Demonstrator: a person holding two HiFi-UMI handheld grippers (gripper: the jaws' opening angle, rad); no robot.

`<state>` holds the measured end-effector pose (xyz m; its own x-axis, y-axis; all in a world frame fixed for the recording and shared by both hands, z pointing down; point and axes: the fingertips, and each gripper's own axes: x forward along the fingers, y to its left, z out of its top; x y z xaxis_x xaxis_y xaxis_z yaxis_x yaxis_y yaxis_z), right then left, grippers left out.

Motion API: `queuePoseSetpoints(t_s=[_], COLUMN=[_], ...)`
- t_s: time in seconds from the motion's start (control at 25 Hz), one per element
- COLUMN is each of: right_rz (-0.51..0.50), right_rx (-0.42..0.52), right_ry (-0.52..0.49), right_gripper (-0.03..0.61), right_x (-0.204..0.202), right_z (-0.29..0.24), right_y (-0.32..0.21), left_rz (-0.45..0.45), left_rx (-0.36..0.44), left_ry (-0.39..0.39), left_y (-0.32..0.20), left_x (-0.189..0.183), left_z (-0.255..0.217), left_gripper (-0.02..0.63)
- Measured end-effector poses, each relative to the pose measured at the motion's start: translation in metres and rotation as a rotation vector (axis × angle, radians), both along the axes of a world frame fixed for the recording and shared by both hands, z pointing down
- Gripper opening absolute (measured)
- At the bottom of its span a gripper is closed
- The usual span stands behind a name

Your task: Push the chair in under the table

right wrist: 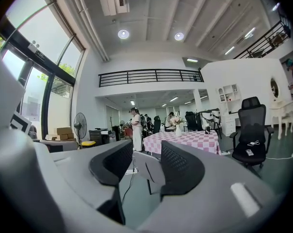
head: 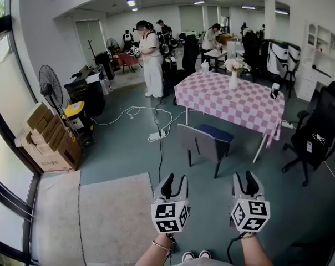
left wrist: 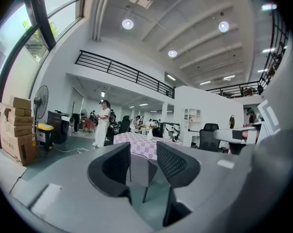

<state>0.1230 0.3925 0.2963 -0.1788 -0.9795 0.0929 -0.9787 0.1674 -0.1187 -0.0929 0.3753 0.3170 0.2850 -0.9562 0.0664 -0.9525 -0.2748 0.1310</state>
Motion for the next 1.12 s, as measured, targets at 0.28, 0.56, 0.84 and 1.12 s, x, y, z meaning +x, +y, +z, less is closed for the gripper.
queuePoseSetpoints(t_s=[0.28,0.56,0.84,1.12], right_rz=[0.036,0.075,0.092,0.097], right_rx=[-0.02,-0.055,-0.066,-0.065], right_ry=[0.011,0.012,0.011,0.023], right_gripper=[0.164,0.163,0.163,0.163], right_x=[-0.009,-0.008,-0.01,-0.003], right_z=[0.007,0.029,0.035,0.034], right_y=[-0.005,-0.013,-0.041,-0.1], left_rz=[0.013,-0.001,-0.008,-0.016], left_rx=[-0.006,-0.049,-0.051,-0.054], left_ry=[-0.001,0.019,0.005,0.008], left_y=[-0.006,-0.02,-0.047,-0.108], left_x=[-0.018,-0.038,-0.048,-0.05], left_z=[0.005,0.03,0.033,0.036], left_gripper=[0.159,0.15,0.147,0.144])
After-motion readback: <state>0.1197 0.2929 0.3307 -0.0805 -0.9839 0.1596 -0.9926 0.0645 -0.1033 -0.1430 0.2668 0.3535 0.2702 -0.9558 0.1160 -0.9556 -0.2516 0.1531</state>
